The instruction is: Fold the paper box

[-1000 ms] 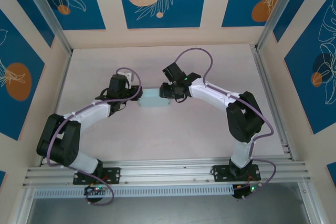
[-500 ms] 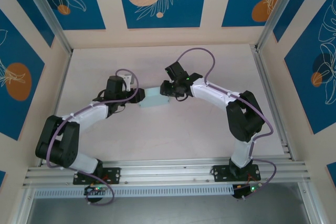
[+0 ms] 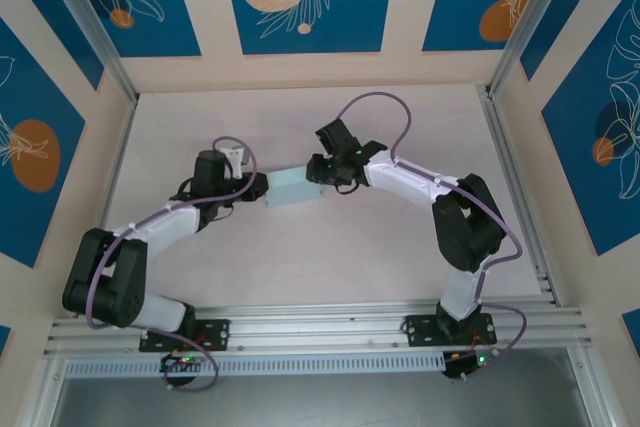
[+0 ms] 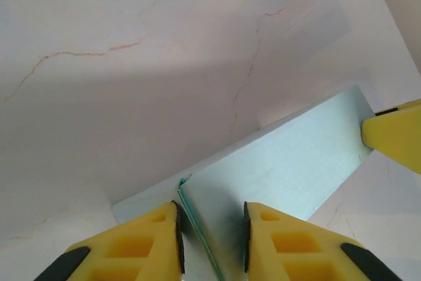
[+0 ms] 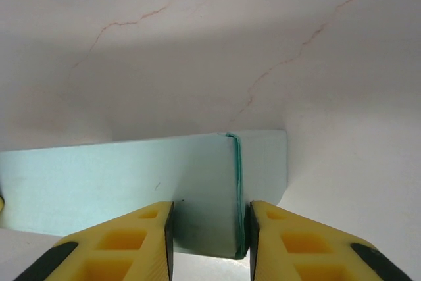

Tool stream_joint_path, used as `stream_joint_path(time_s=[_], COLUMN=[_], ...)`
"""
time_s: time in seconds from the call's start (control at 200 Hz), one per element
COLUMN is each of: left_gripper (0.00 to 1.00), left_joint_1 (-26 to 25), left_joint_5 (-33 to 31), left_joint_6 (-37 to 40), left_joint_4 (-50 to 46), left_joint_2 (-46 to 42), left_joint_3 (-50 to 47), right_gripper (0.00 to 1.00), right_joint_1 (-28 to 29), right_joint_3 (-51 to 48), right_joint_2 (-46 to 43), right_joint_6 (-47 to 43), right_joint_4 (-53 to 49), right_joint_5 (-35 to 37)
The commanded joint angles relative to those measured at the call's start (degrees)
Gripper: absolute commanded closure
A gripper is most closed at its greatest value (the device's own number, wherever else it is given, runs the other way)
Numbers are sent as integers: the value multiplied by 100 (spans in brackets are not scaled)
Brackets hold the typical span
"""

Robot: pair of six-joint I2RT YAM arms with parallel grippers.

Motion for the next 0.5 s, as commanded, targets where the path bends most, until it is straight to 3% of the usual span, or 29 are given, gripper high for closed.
stream_joint_path(time_s=[0.0,0.495], left_gripper=[74,72], left_joint_1=[-171,-279], left_joint_5=[812,947], left_joint_6=[227,-251], left_joint_4=[-562,-88], left_joint_2=[-93,-422], left_joint_3=[-321,-1120], right_gripper=[70,70], right_joint_1=[193,808], right_joint_3=[-553,-834], right_joint_2=[253,-36], right_joint_6=[66,294], right_joint_4=[-815,-1039], right_joint_5=[-7,543])
